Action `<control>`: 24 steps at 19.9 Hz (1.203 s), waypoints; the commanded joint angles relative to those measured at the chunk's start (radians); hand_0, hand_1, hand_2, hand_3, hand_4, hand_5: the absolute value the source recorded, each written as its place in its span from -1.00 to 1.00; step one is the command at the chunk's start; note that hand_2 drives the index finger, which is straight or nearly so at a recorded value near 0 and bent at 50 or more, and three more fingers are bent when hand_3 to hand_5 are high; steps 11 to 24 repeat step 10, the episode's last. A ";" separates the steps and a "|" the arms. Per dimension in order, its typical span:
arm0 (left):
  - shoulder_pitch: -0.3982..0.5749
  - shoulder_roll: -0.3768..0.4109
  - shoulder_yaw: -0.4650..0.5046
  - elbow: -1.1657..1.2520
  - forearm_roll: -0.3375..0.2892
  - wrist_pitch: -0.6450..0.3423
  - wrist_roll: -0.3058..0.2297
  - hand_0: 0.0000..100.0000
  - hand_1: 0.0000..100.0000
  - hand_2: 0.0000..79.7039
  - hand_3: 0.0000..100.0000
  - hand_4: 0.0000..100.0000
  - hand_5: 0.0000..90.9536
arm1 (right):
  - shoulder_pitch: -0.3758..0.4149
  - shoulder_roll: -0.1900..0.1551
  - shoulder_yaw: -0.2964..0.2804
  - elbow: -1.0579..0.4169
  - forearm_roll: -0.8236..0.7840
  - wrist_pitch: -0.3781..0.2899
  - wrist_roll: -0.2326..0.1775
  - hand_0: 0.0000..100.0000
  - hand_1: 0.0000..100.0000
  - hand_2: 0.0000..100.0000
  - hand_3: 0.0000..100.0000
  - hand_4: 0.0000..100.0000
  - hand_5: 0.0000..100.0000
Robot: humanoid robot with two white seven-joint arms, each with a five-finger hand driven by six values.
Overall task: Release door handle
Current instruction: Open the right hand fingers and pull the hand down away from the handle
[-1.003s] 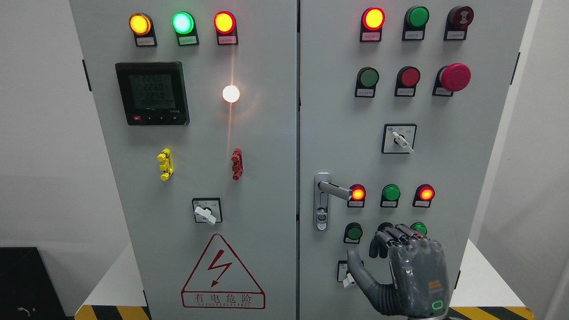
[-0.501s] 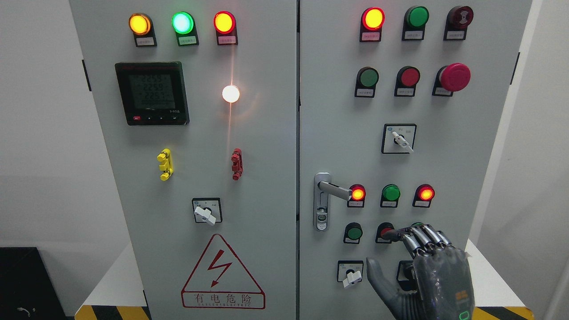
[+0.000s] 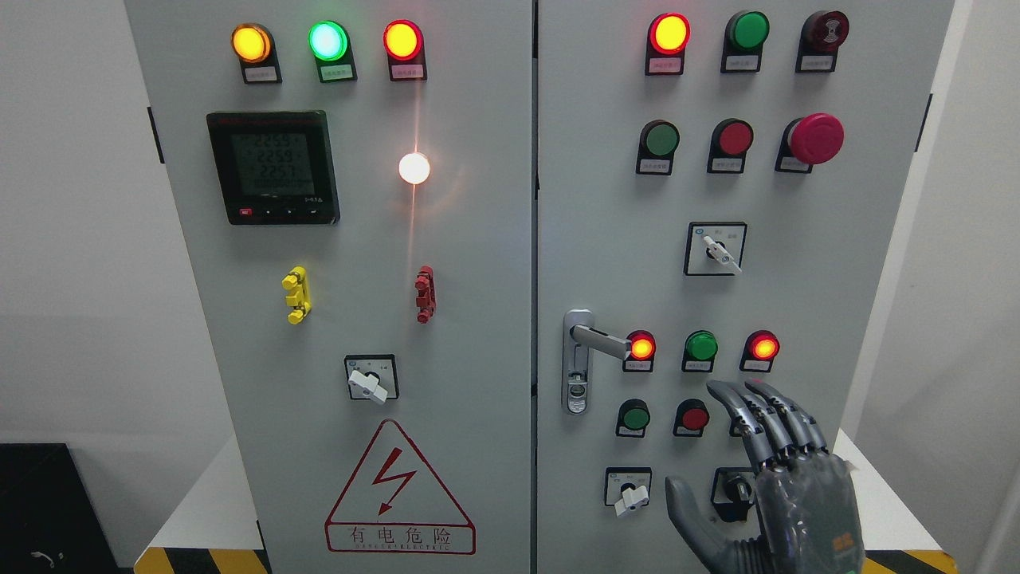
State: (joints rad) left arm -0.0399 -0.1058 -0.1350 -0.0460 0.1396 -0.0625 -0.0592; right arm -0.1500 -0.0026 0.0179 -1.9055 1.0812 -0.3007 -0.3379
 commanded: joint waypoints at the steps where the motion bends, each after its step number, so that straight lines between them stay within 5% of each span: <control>1: 0.000 0.000 0.000 0.000 0.000 0.000 -0.001 -0.76 0.11 -1.00 -1.00 -1.00 -1.00 | 0.020 -0.020 0.011 -0.036 -0.021 -0.001 0.003 -0.14 -0.85 -0.99 -0.84 -0.88 -0.96; 8: 0.000 0.000 0.000 0.000 0.000 0.000 -0.001 -0.76 0.11 -1.00 -1.00 -1.00 -1.00 | 0.012 -0.019 0.019 -0.040 -0.034 0.002 0.039 -0.18 -0.89 -0.98 -0.86 -0.92 -1.00; 24: 0.000 0.000 0.000 0.000 0.000 0.000 -0.001 -0.76 0.11 -1.00 -1.00 -1.00 -1.00 | 0.007 -0.019 0.019 -0.038 -0.034 0.002 0.040 -0.20 -0.88 -0.97 -0.86 -0.92 -1.00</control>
